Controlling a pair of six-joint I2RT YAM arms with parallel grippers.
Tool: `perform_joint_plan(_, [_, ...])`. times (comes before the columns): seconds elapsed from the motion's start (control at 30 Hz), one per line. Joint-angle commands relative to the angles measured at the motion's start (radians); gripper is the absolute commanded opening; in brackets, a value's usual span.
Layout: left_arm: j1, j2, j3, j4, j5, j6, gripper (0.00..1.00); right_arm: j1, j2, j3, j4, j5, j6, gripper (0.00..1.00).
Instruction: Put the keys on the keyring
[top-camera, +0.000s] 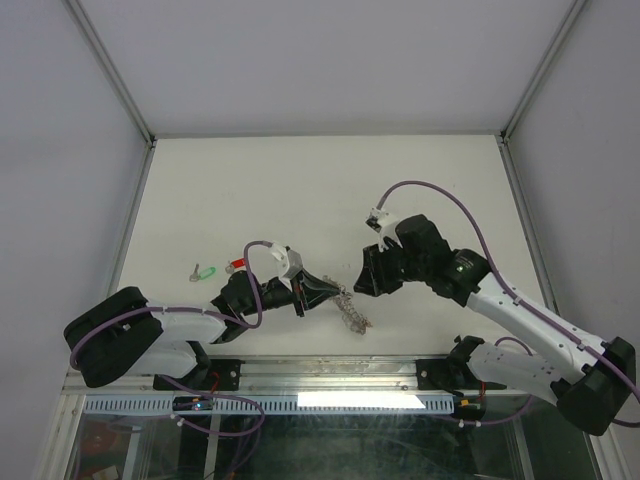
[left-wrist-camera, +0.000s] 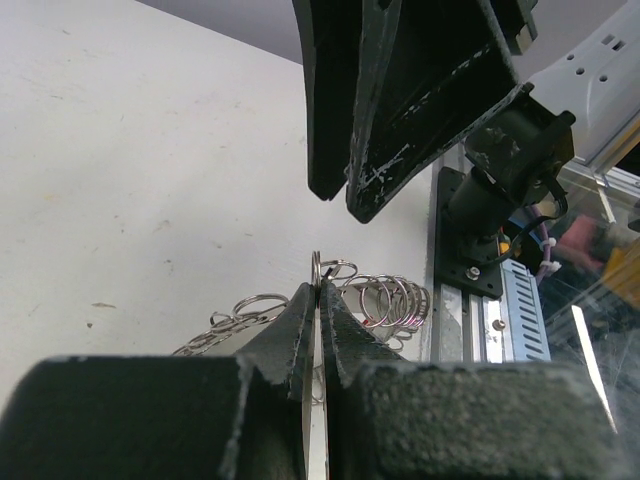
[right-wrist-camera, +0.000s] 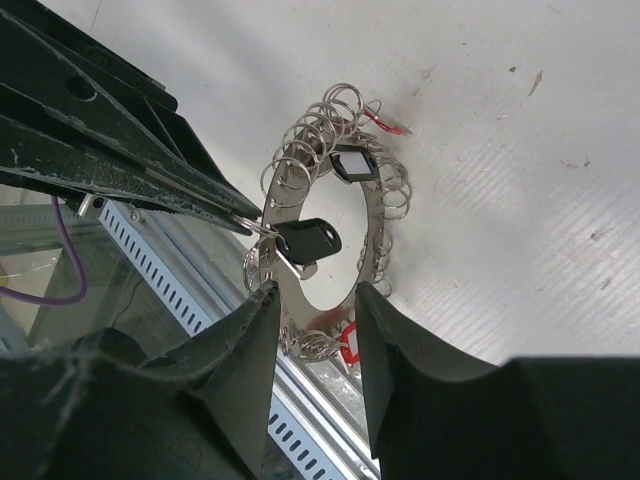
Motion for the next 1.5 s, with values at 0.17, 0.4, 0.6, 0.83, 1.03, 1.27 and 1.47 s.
perform_joint_plan(0.17, [-0.007, -0.004, 0.004, 0.119, -0.009, -0.018, 0.0, -0.003, -0.03, -0.058, 0.173, -0.015, 0.161, 0.39])
perform_joint_plan(0.4, [-0.007, -0.006, 0.008, 0.106, -0.003, -0.011, 0.0, -0.003, -0.098, -0.177, 0.345, -0.028, 0.295, 0.38])
perform_joint_plan(0.6, [-0.007, -0.012, 0.01, 0.094, 0.002, -0.007, 0.0, -0.004, -0.109, -0.197, 0.381, -0.031, 0.308, 0.34])
perform_joint_plan(0.83, [-0.007, -0.013, 0.011, 0.089, 0.005, -0.005, 0.0, -0.003, -0.103, -0.208, 0.417, -0.057, 0.317, 0.32])
perform_joint_plan(1.03, [-0.007, -0.016, 0.012, 0.084, 0.008, -0.005, 0.0, -0.004, -0.094, -0.215, 0.403, -0.061, 0.307, 0.27])
perform_joint_plan(1.27, [-0.007, -0.017, 0.017, 0.075, 0.007, -0.002, 0.0, -0.003, -0.08, -0.221, 0.395, -0.068, 0.296, 0.26])
perform_joint_plan(1.47, [-0.007, -0.017, 0.019, 0.071, 0.011, 0.0, 0.0, -0.003, -0.075, -0.229, 0.397, -0.081, 0.294, 0.26])
